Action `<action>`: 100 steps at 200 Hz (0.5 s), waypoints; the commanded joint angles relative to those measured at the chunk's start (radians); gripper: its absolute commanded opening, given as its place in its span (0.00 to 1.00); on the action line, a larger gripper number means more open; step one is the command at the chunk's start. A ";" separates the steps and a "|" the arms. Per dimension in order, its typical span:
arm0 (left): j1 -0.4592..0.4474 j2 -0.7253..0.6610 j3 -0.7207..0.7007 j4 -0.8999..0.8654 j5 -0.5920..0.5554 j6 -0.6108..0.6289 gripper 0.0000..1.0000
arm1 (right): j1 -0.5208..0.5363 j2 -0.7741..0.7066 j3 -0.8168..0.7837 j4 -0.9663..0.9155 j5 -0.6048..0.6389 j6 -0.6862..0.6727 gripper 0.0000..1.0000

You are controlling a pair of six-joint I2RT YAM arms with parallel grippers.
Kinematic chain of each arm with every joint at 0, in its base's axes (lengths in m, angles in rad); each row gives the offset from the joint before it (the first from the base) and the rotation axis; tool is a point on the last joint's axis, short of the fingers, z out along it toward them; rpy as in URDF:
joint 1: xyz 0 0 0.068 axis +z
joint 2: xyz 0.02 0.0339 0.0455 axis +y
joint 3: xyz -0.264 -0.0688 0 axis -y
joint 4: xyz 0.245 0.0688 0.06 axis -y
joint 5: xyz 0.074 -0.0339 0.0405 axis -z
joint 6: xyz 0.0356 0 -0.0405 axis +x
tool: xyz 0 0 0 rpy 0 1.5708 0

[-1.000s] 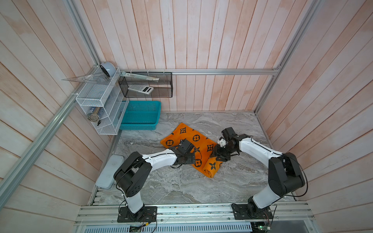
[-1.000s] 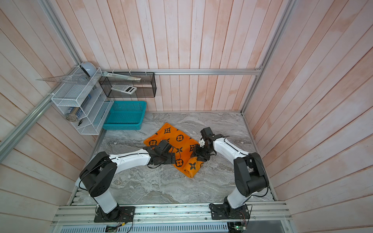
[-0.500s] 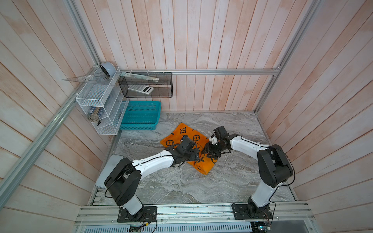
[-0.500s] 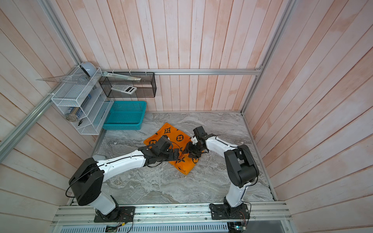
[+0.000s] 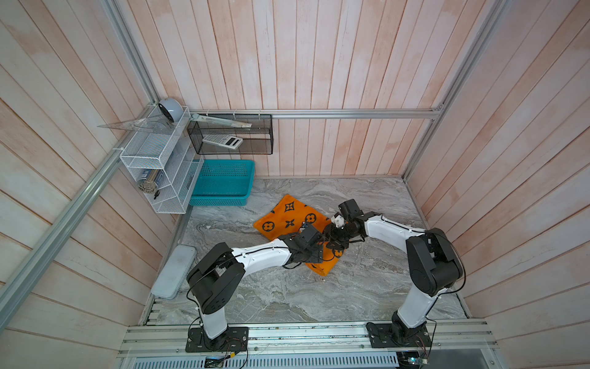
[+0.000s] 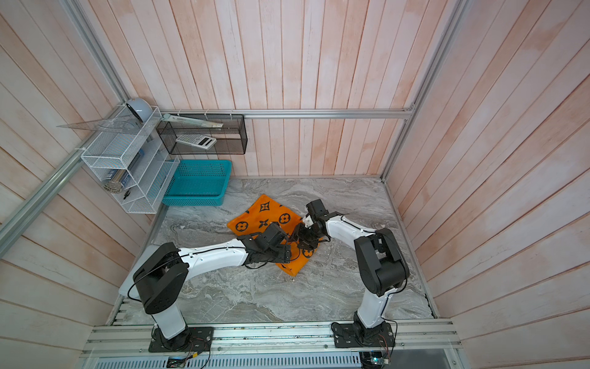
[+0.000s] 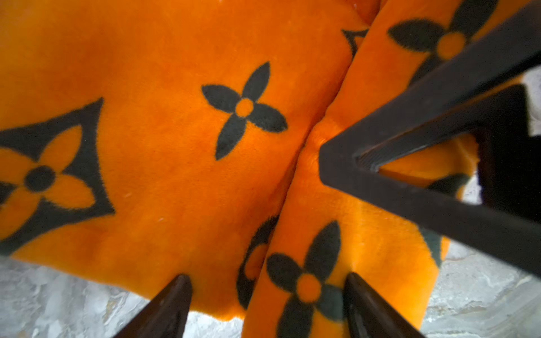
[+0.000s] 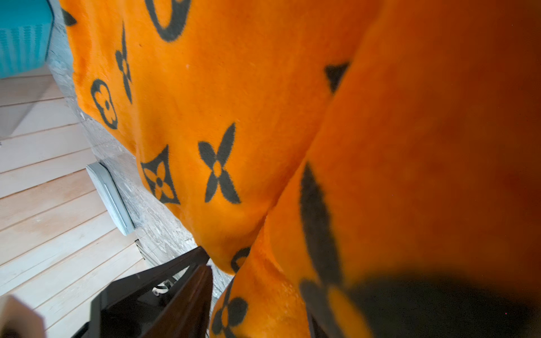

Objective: Roll up the pillowcase
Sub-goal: Roll the pillowcase at the center of the board.

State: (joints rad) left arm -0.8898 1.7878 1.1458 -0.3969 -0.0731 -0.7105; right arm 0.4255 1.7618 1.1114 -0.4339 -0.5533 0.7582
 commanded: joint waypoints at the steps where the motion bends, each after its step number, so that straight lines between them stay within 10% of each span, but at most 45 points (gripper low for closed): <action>1: 0.005 0.026 0.022 -0.042 -0.043 0.008 0.83 | -0.034 -0.080 -0.040 0.034 -0.029 0.014 0.60; 100: 0.005 0.060 -0.004 0.001 0.000 -0.015 0.81 | -0.171 -0.367 -0.382 0.029 -0.051 -0.033 0.72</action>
State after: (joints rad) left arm -0.8898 1.8183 1.1564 -0.4019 -0.0780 -0.7151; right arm 0.2520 1.3891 0.7910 -0.4278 -0.5995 0.7212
